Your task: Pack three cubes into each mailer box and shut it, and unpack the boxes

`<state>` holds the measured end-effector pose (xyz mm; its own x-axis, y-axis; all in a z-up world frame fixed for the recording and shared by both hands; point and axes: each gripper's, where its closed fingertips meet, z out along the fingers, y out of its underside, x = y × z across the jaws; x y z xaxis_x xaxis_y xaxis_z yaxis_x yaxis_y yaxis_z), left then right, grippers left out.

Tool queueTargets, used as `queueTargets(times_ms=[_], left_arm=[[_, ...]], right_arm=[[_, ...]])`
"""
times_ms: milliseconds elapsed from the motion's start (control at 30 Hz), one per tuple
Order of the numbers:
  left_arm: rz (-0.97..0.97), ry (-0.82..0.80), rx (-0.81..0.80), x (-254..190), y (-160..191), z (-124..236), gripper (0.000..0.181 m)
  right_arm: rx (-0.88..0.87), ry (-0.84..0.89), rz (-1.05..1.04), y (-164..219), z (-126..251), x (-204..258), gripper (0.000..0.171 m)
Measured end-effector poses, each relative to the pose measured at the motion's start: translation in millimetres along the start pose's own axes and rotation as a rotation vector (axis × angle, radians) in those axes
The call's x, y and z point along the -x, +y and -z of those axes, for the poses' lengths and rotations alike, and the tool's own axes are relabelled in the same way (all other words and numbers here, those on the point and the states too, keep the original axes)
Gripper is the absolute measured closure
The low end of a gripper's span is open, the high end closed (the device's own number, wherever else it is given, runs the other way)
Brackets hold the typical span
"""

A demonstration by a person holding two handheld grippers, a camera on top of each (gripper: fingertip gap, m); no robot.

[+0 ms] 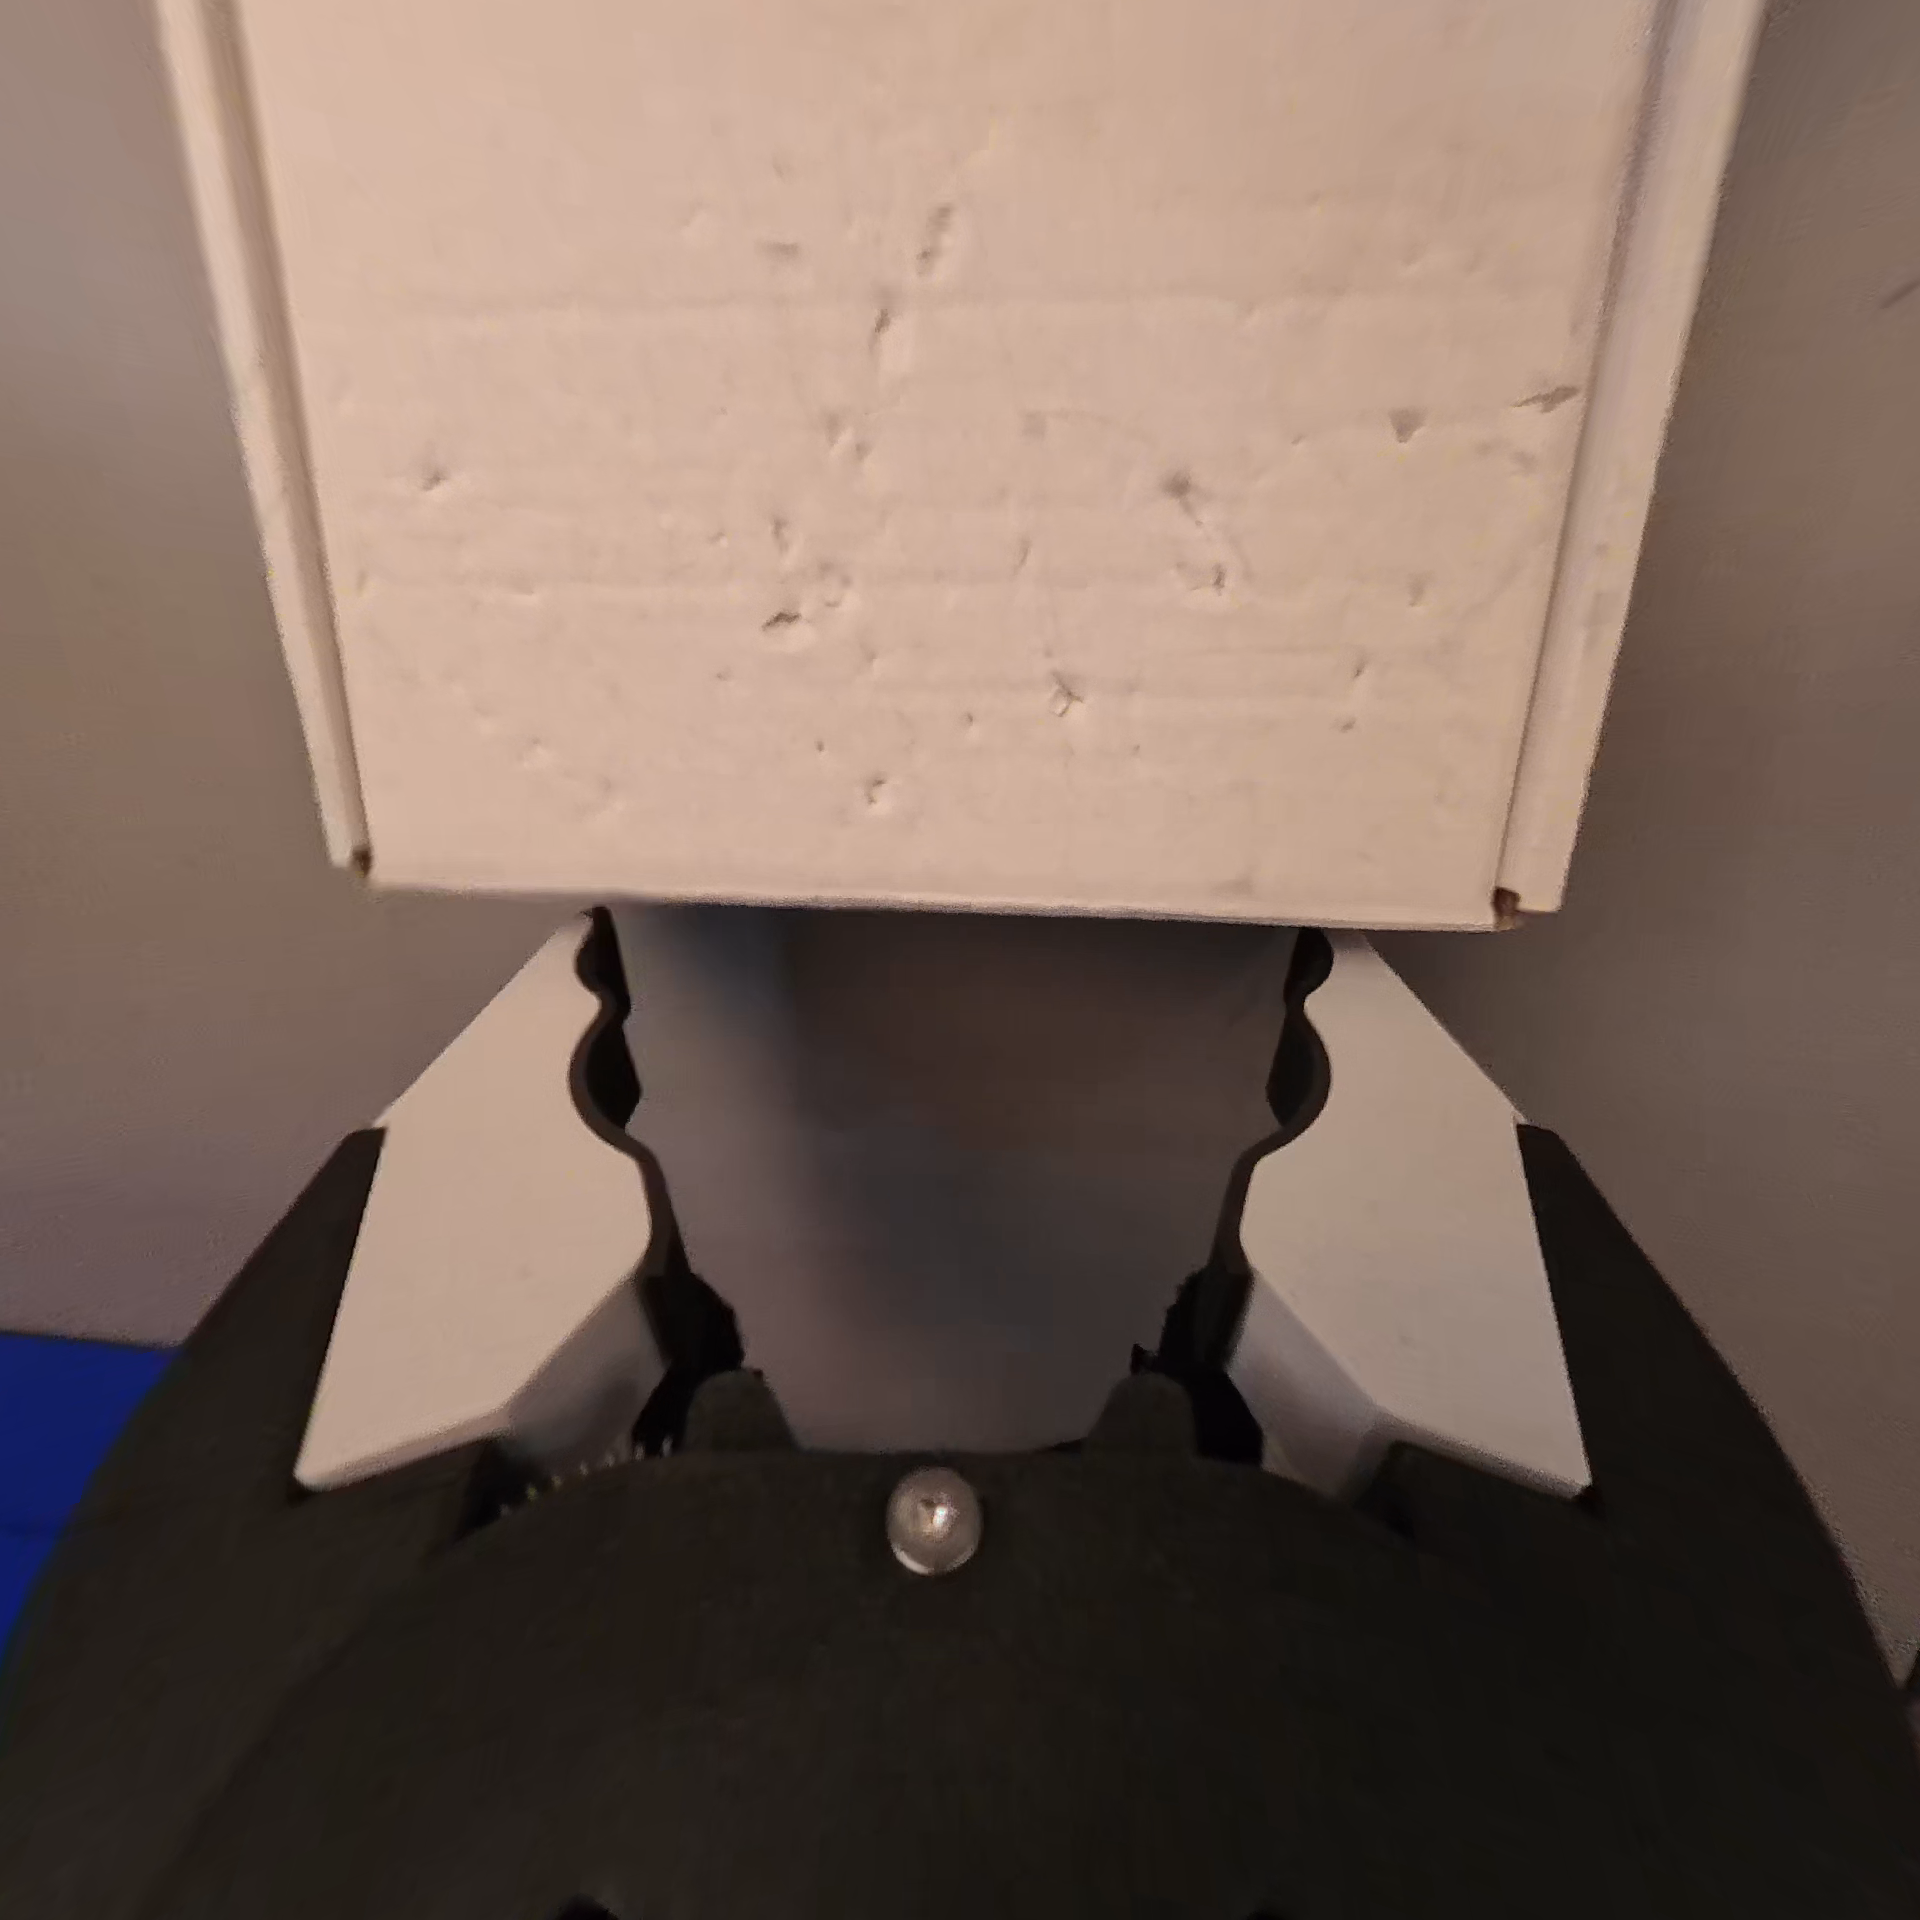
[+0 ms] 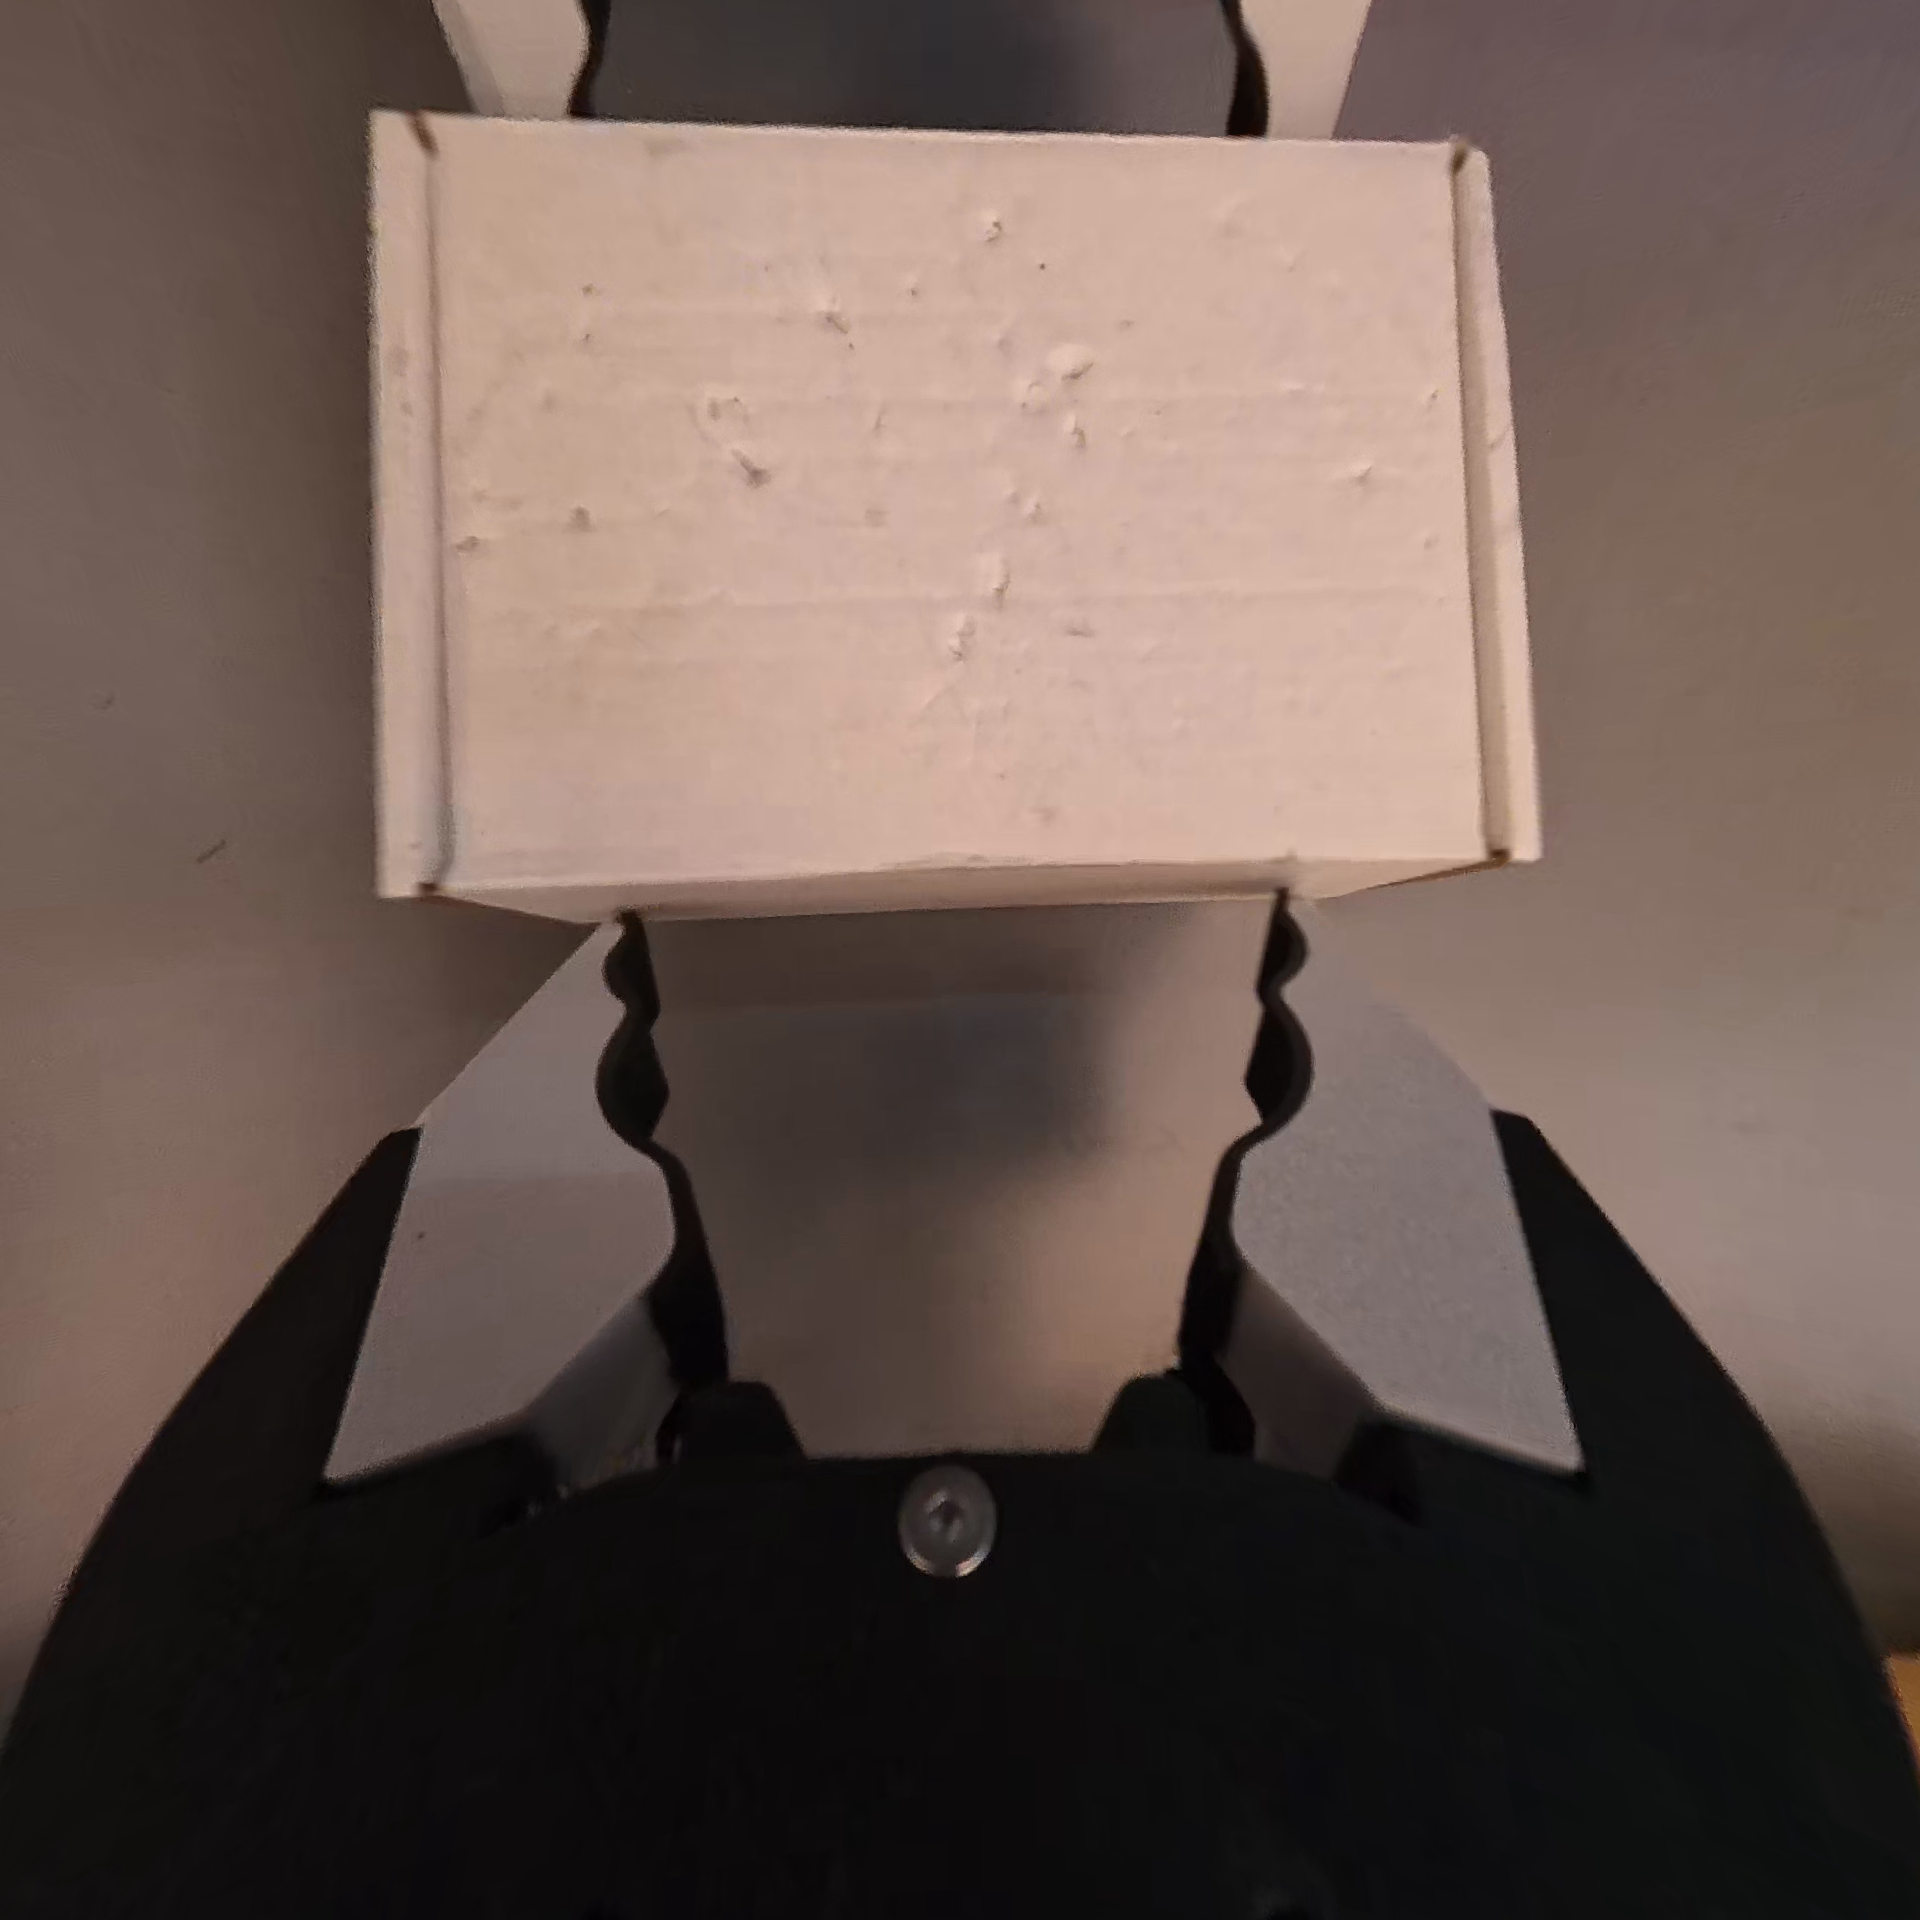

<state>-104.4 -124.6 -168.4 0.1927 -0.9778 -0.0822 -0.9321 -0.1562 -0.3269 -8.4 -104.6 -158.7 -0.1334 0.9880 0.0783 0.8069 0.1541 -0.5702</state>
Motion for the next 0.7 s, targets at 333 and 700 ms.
queueTargets(times_ms=[333, 700], left_arm=[[-0.028, 0.014, 0.069, 5.9, 5.9, -4.2, 0.053], [-0.051, 0.033, 0.096, 5.9, 4.7, -6.2, 0.052]], right_arm=[[0.017, 0.02, 0.015, -0.2, -9.0, -3.3, 0.031], [0.006, 0.015, 0.02, -2.3, -10.5, -3.0, 0.03]])
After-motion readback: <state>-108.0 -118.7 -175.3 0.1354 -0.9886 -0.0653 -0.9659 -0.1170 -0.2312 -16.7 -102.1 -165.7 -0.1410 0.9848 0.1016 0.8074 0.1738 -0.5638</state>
